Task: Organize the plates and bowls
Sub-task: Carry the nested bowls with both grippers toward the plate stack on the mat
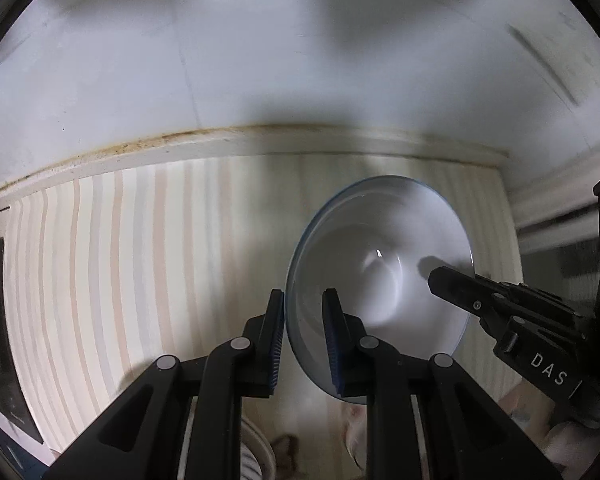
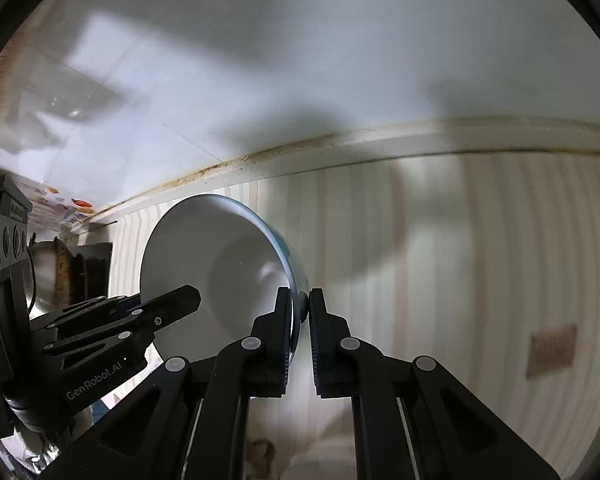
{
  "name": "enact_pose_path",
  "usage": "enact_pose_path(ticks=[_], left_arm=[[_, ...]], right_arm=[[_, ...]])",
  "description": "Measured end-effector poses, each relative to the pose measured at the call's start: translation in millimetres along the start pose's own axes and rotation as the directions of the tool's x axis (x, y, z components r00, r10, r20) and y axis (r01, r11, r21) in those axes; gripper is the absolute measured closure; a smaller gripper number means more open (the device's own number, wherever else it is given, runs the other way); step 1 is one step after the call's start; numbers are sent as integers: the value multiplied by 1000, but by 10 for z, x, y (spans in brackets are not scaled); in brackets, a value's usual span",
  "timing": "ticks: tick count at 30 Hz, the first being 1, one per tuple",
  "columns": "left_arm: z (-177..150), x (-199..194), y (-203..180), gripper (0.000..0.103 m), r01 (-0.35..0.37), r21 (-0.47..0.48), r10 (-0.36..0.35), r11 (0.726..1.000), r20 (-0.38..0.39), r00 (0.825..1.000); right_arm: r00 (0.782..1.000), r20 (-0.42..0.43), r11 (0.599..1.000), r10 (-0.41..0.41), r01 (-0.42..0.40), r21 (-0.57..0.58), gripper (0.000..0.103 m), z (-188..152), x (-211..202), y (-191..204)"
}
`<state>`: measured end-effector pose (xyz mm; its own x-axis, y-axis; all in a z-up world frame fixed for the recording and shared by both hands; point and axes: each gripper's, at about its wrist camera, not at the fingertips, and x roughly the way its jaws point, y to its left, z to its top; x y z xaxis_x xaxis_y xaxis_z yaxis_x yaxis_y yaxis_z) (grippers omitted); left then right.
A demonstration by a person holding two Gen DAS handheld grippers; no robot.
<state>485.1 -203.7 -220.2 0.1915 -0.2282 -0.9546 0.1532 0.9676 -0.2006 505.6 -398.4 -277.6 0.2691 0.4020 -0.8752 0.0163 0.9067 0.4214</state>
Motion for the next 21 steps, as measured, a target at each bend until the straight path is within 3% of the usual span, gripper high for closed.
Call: enact_pose_path(ticks=[10, 16, 21], left_arm=[[-758, -147, -559, 86, 44, 119, -37, 992, -55, 998], [-1054, 51, -691, 86, 35, 165, -15, 986, -121, 993], [-1173, 262, -727, 86, 16, 176, 14, 984, -170, 985]], right_arm=[[998, 31, 996, -51, 49, 71, 93, -1013, -706, -194], [998, -27, 990, -52, 55, 133, 93, -1532, -666, -475], [996, -79, 985, -50, 63, 163, 93, -1750, -436, -600]])
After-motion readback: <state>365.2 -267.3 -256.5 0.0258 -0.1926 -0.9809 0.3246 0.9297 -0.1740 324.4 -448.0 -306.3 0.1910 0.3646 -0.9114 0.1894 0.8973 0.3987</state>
